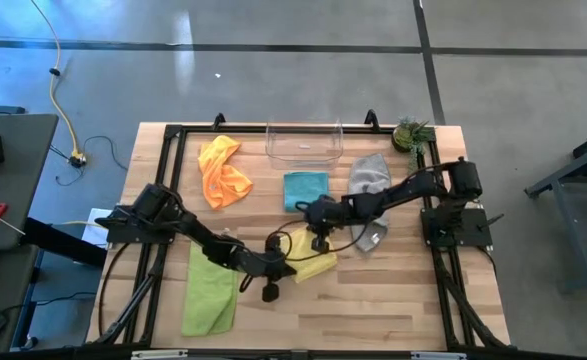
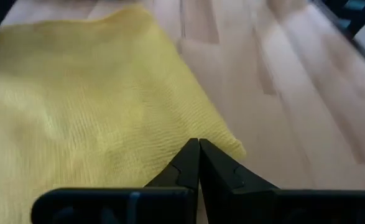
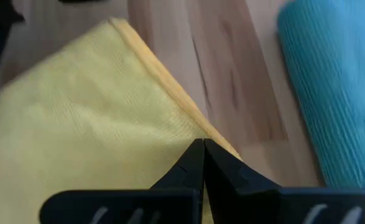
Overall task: Fold microfiber towels
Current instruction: Fold the yellow towel on the table, then put the yellow towel into the transparent bin
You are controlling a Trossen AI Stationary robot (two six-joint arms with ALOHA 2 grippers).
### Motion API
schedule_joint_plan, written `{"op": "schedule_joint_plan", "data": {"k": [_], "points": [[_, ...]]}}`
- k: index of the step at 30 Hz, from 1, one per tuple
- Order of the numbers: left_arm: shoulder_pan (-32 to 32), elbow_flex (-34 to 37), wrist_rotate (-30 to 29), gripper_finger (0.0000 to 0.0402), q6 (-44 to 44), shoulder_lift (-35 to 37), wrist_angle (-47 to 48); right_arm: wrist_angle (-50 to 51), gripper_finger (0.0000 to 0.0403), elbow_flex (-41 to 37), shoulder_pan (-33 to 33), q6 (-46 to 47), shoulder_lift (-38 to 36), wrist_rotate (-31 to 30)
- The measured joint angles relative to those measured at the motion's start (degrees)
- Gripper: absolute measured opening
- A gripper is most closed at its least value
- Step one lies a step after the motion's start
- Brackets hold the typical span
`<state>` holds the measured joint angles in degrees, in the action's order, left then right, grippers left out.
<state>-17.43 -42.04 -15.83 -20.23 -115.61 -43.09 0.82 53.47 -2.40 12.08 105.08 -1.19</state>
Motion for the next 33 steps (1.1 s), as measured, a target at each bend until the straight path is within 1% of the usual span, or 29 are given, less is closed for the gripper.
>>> {"op": "schedule_joint_plan", "data": {"k": [3,6,9,14,18,20,23,24,27,30,33], "points": [[0.2,-0.1,0.4,0.0,0.8,0.5,3.4,0.3,0.0,0.0,1.4,1.2,0.1,0.6],[0.2,-0.1,2.6,0.0,1.3,0.7,4.0,0.7,0.0,0.0,2.5,1.3,0.2,0.7],[-0.1,-0.1,3.0,0.0,1.1,0.8,4.8,1.2,0.0,0.0,2.9,0.7,0.2,0.9],[-0.5,0.0,3.5,0.0,0.5,4.6,12.2,1.1,0.0,0.0,2.8,-0.9,0.2,1.8],[-0.9,0.1,3.6,0.0,2.4,9.0,17.6,1.3,0.0,0.0,2.7,-2.1,-0.2,2.1],[-0.9,0.1,3.6,0.0,3.0,11.5,21.3,1.3,0.0,0.0,2.7,-2.6,-1.2,2.1],[-0.9,0.1,2.9,0.0,3.8,14.4,23.5,2.7,0.0,0.0,2.6,-3.1,-3.7,2.1],[-1.0,0.2,2.7,0.0,3.9,15.4,23.8,3.1,0.0,0.0,2.3,-3.1,-4.6,2.1],[-1.9,0.0,1.7,0.0,4.0,15.6,19.6,4.1,0.0,0.0,0.5,-3.0,-6.6,1.9],[-2.7,0.1,0.5,0.0,4.4,12.8,18.3,4.3,0.0,0.0,-2.3,-1.8,-6.8,1.5],[-2.7,0.0,0.1,0.0,4.2,10.5,15.3,4.1,0.0,0.0,-5.2,-0.6,-6.8,-0.8]]}}
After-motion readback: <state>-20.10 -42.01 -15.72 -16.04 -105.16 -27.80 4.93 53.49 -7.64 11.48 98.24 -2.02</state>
